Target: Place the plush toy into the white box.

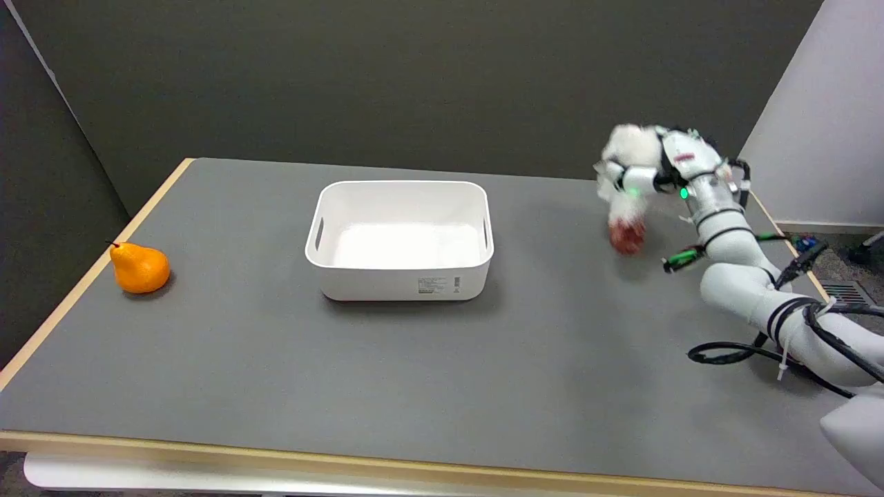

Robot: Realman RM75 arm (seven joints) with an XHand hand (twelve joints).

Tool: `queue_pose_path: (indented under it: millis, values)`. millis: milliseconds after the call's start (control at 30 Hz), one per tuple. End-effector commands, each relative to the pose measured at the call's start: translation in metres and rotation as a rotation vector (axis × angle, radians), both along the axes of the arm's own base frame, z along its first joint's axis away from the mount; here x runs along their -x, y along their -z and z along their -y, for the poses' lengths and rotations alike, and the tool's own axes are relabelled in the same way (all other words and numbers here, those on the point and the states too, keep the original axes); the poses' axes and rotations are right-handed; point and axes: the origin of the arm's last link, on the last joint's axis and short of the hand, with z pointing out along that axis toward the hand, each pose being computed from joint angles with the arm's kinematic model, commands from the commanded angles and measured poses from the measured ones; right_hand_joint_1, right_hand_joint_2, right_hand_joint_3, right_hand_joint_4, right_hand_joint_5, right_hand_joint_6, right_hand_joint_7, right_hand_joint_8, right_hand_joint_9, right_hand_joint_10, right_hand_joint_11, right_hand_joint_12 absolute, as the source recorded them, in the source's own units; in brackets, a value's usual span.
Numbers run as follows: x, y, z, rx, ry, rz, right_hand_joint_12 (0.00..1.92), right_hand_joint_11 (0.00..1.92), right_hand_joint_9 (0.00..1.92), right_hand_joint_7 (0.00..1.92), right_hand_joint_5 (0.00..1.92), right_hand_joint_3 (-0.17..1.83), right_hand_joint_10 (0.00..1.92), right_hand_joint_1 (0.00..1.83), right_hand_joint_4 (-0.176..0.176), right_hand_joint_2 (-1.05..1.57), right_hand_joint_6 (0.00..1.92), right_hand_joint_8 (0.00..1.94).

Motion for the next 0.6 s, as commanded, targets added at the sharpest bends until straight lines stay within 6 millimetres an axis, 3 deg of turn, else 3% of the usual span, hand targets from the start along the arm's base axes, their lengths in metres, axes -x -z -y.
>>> queue_pose_path:
  millis: [33, 233, 367, 467, 600]
  values:
    - [-0.14, 0.134, -0.008, -0.415, -0.563, -0.176, 1.92, 0.16, 0.8, 0.51, 0.54, 0.73, 1.92, 0.83, -0.027, 1.08, 1.89, 1.94]
    - [-0.164, 0.199, -0.04, -0.666, -0.74, -0.142, 1.92, 0.19, 0.81, 0.53, 0.54, 0.74, 1.92, 0.83, -0.03, 1.07, 1.89, 1.94]
    - [-0.16, 0.24, -0.051, -0.795, -0.769, -0.116, 1.92, 0.21, 0.82, 0.53, 0.54, 0.75, 1.92, 0.83, -0.028, 1.07, 1.9, 1.94]
    - [-0.148, 0.267, -0.047, -0.84, -0.752, -0.066, 1.92, 0.22, 0.83, 0.54, 0.54, 0.75, 1.92, 0.83, -0.026, 1.07, 1.89, 1.94]
    - [-0.124, 0.296, -0.021, -0.839, -0.655, 0.025, 1.92, 0.2, 0.83, 0.55, 0.54, 0.75, 1.92, 0.83, -0.02, 1.06, 1.89, 1.94]
